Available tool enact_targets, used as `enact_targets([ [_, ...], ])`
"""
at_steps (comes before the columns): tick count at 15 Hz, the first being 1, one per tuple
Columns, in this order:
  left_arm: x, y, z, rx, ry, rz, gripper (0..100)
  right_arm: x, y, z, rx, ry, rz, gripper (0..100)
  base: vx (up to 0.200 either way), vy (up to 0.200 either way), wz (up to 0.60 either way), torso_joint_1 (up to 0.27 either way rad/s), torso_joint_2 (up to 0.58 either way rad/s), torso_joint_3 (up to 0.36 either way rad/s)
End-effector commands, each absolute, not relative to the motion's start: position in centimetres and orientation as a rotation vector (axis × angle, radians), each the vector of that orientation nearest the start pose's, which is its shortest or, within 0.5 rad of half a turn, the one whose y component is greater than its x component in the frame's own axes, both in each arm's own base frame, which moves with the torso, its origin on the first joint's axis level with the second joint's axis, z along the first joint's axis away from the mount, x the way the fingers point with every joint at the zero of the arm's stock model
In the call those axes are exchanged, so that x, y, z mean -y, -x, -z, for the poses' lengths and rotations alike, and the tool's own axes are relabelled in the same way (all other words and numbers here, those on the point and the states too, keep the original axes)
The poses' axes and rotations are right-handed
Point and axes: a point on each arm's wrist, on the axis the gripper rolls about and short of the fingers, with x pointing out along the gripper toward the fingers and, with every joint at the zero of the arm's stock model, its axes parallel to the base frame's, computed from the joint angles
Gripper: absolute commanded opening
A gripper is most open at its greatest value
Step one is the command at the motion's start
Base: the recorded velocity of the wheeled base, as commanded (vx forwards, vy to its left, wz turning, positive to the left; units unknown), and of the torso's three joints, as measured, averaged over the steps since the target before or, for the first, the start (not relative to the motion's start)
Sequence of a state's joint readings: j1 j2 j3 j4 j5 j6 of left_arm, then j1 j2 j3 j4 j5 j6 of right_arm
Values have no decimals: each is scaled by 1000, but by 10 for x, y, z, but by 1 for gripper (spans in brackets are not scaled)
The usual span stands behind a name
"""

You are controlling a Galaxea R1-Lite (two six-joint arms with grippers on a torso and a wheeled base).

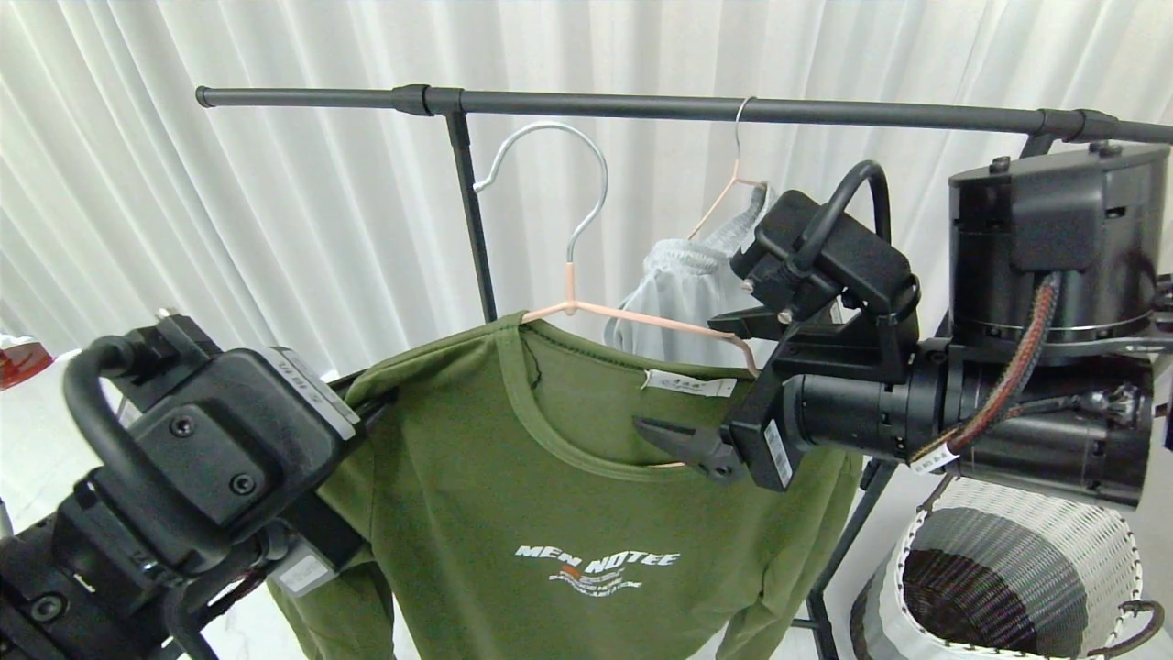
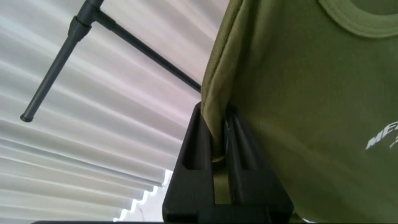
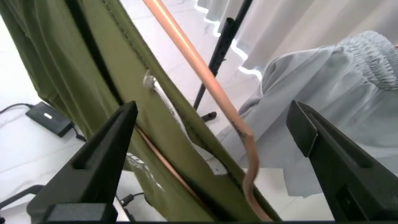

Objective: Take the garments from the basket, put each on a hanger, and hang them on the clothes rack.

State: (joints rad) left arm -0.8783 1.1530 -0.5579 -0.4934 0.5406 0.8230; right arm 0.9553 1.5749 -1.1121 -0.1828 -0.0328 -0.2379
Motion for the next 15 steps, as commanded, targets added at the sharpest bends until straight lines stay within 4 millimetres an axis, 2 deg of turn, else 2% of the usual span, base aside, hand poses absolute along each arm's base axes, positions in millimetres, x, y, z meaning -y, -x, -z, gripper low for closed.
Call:
enact_targets([
  [1, 121, -116, -231, 73, -879, 361, 0, -236, -169, -264, -136, 354, -939, 0, 0, 0, 0, 0, 0, 0],
  [5, 129, -122, -236, 82, -873, 368, 0, -232, -176, -276, -98, 347, -907, 0, 0, 0, 0, 0, 0, 0],
  [13, 134, -126, -238, 117, -856, 358, 0, -225, -180, -280, -65, 383, -884, 0, 0, 0, 0, 0, 0, 0],
  [14, 134, -126, -237, 116, -857, 359, 100, -224, -181, -281, -57, 394, -880, 0, 0, 0, 0, 0, 0, 0],
  [15, 134, -126, -237, 117, -856, 358, 100, -223, -182, -281, -51, 401, -876, 0, 0, 0, 0, 0, 0, 0],
])
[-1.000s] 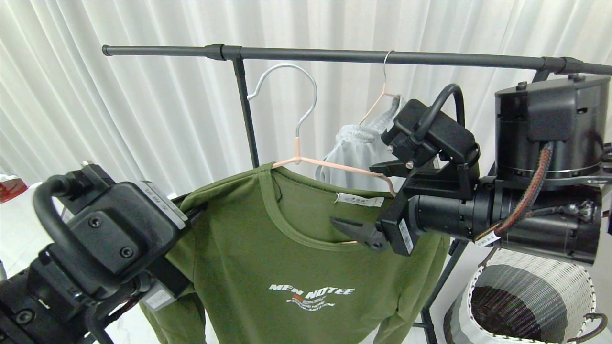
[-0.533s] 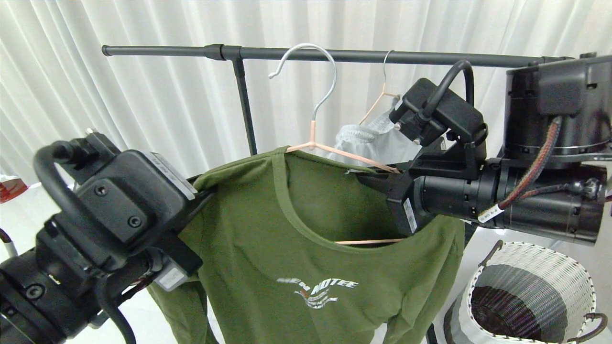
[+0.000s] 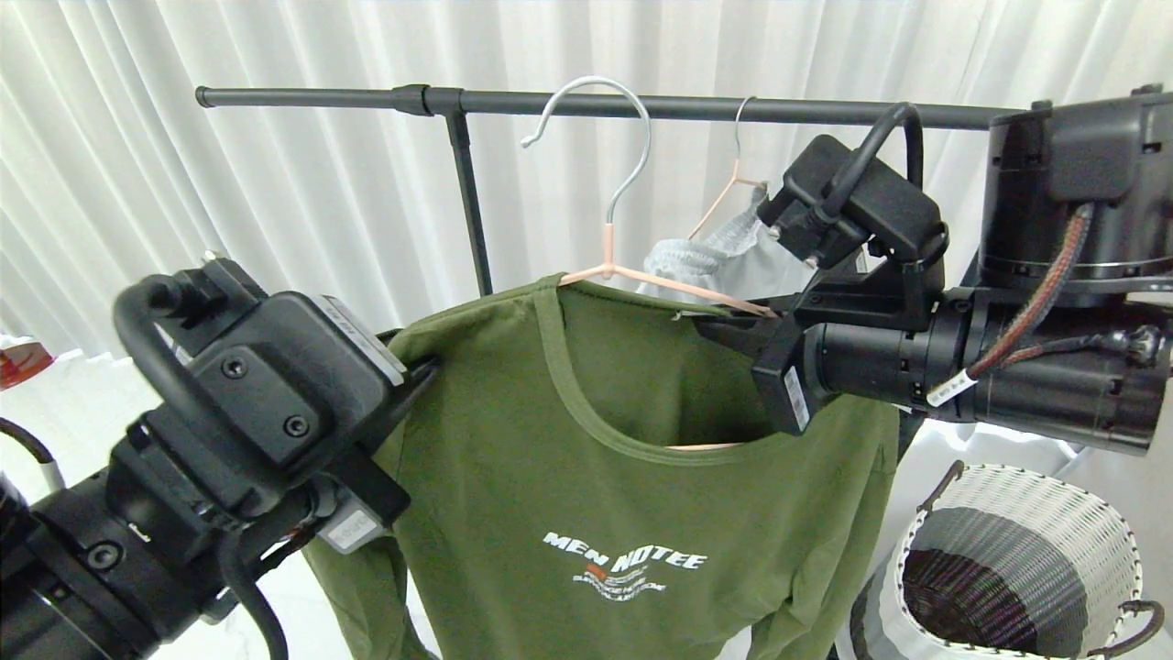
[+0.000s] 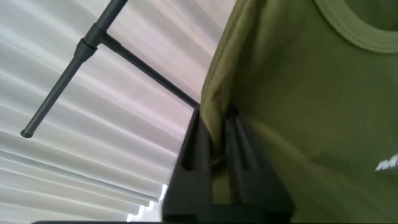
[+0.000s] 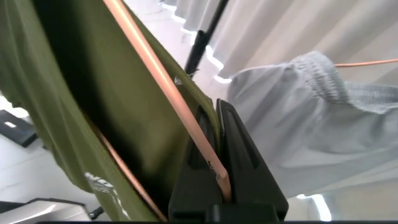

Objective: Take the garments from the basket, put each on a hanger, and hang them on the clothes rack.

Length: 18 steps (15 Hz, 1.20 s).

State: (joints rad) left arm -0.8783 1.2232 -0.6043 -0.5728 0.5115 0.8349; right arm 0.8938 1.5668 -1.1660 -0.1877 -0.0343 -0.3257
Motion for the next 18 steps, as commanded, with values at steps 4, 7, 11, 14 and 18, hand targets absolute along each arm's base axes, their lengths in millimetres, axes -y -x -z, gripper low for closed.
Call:
enact_targets([
  [4, 126, -119, -235, 120, -843, 356, 100, -210, -184, -289, -10, 430, -842, 0, 0, 0, 0, 0, 0, 0],
  [7, 113, -109, -230, 127, -837, 351, 100, -196, -189, -293, 6, 449, -806, 0, 0, 0, 0, 0, 0, 0],
  [11, 67, -90, -205, 66, -779, 223, 100, -174, -195, -303, 25, 440, -752, 0, 0, 0, 0, 0, 0, 0],
  [14, 62, -103, -196, -32, -656, 144, 100, -171, -190, -307, 42, 434, -752, 0, 0, 0, 0, 0, 0, 0],
  [18, 76, -127, -189, -102, -581, 236, 100, -165, -181, -310, 31, 438, -772, 0, 0, 0, 0, 0, 0, 0],
])
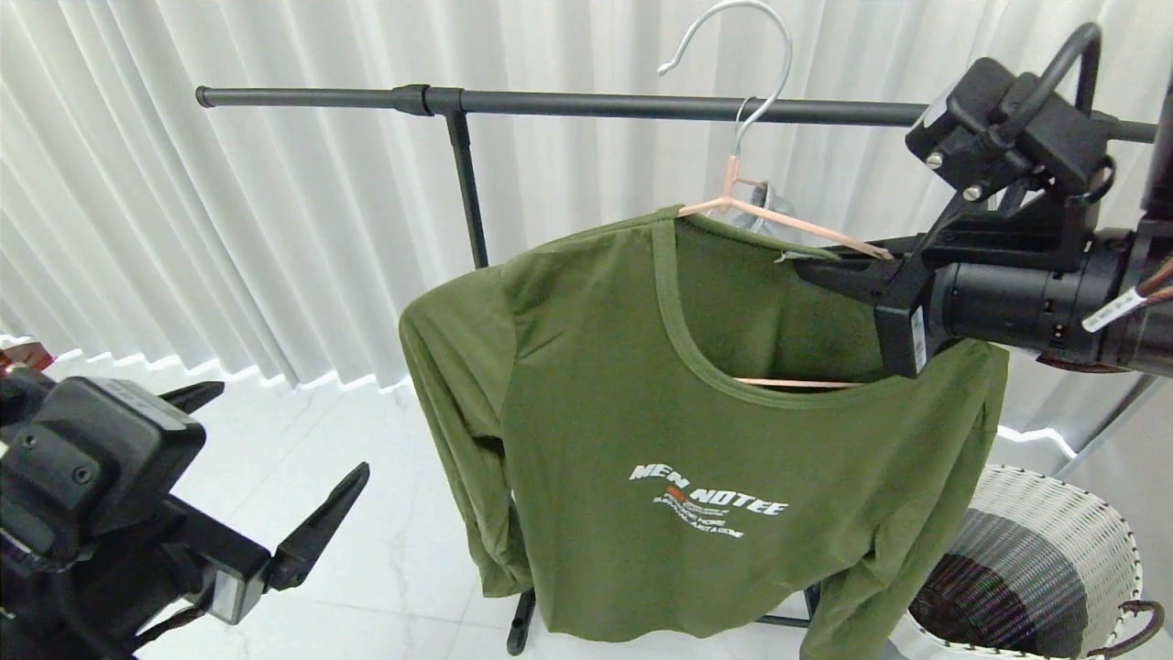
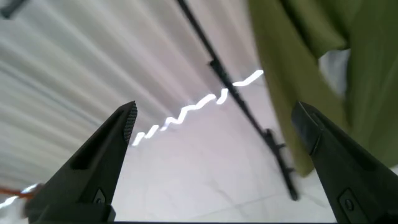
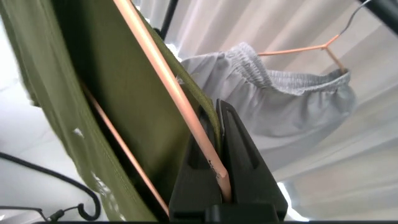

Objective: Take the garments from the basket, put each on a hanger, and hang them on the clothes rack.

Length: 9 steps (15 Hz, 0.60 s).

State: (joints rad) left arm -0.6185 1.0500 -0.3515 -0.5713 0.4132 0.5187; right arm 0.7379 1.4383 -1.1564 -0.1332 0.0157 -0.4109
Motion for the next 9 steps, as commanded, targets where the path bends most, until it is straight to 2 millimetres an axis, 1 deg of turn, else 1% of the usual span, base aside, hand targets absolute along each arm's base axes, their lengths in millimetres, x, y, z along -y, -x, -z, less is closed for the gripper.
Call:
enact_targets([
  [1, 78, -131, -188, -115, -564, 234, 100, -165, -180, -310, 31, 438, -773, 0, 0, 0, 0, 0, 0, 0],
  [2, 84, -141, -190, -133, -500, 239, 100, -166, -178, -311, 37, 437, -780, 0, 0, 0, 0, 0, 0, 0],
  [4, 90, -147, -190, -150, -408, 296, 100, -170, -174, -311, 36, 439, -803, 0, 0, 0, 0, 0, 0, 0],
  [6, 89, -152, -190, -157, -381, 289, 100, -174, -170, -311, 39, 441, -827, 0, 0, 0, 0, 0, 0, 0],
  [7, 87, -152, -189, -165, -381, 280, 0, -174, -169, -311, 39, 441, -828, 0, 0, 0, 0, 0, 0, 0],
  [9, 85, -151, -187, -171, -385, 274, 0, -173, -169, -311, 39, 440, -822, 0, 0, 0, 0, 0, 0, 0],
])
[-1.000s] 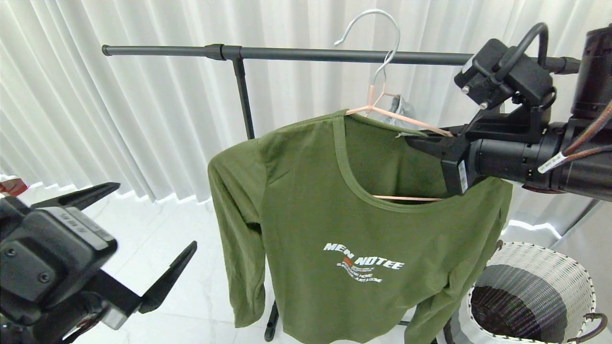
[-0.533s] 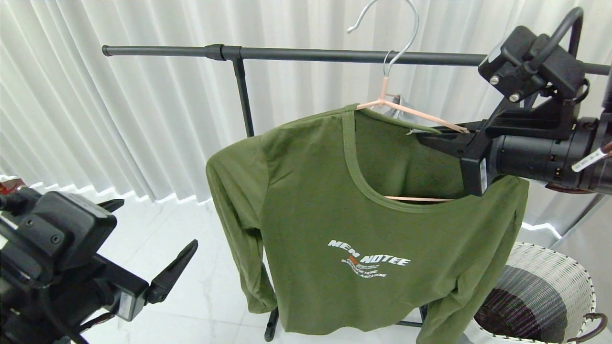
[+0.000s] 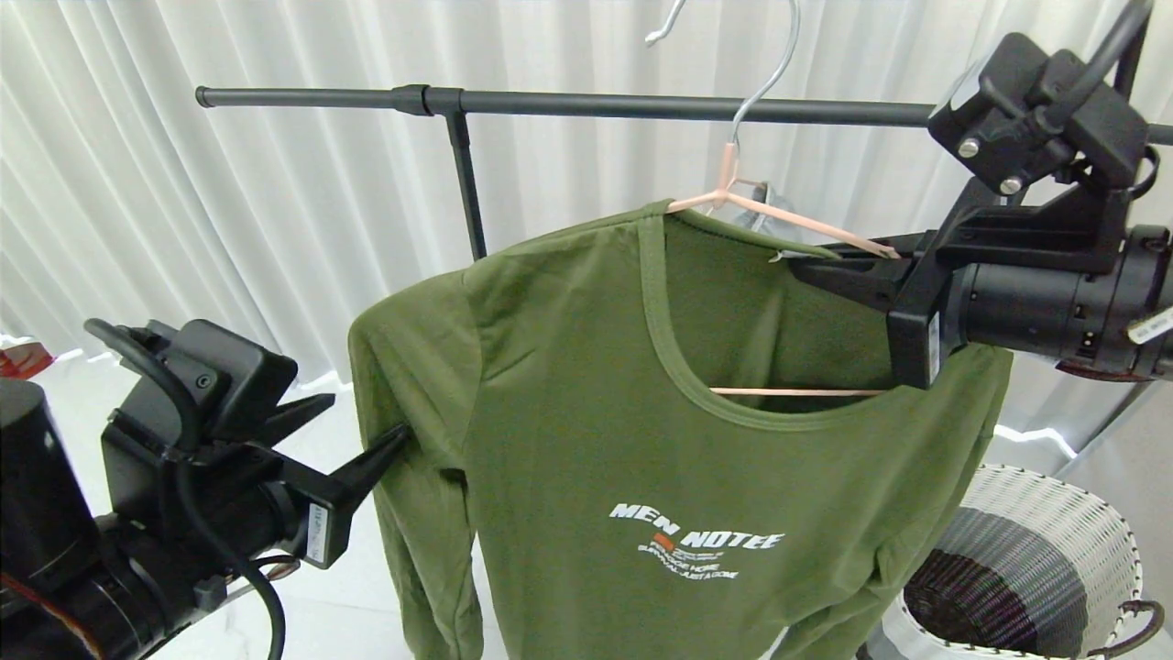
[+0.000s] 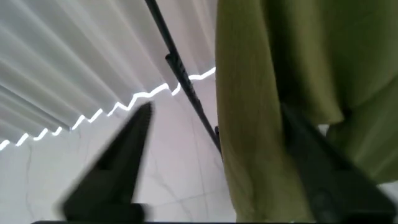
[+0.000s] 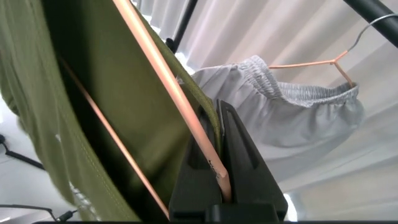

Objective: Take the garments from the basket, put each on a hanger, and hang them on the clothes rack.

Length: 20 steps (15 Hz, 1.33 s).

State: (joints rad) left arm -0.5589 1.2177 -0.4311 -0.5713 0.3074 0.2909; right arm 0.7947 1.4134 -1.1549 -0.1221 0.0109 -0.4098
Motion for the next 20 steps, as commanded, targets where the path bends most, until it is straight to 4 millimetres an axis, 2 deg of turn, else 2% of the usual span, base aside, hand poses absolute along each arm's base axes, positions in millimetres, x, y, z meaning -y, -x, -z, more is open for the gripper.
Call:
enact_targets([
  [1, 83, -150, -183, -185, -389, 261, 0, -170, -170, -310, 34, 439, -808, 0, 0, 0, 0, 0, 0, 0],
  [3, 67, -148, -173, -225, -402, 192, 0, -158, -173, -306, 12, 444, -766, 0, 0, 0, 0, 0, 0, 0],
  [6, 46, -138, -163, -255, -426, 101, 0, -151, -176, -307, 11, 441, -734, 0, 0, 0, 0, 0, 0, 0],
  [10, 44, -133, -162, -242, -494, 114, 0, -152, -177, -307, 12, 441, -737, 0, 0, 0, 0, 0, 0, 0],
  [11, 44, -133, -163, -239, -501, 116, 100, -152, -177, -307, 12, 441, -737, 0, 0, 0, 0, 0, 0, 0],
  [15, 47, -126, -170, -186, -493, 151, 100, -144, -179, -307, 1, 441, -703, 0, 0, 0, 0, 0, 0, 0],
  [18, 45, -117, -176, -139, -478, 154, 100, -112, -178, -304, -80, 457, -590, 0, 0, 0, 0, 0, 0, 0],
  [20, 44, -116, -175, -138, -479, 154, 100, -90, -168, -305, -141, 465, -490, 0, 0, 0, 0, 0, 0, 0],
])
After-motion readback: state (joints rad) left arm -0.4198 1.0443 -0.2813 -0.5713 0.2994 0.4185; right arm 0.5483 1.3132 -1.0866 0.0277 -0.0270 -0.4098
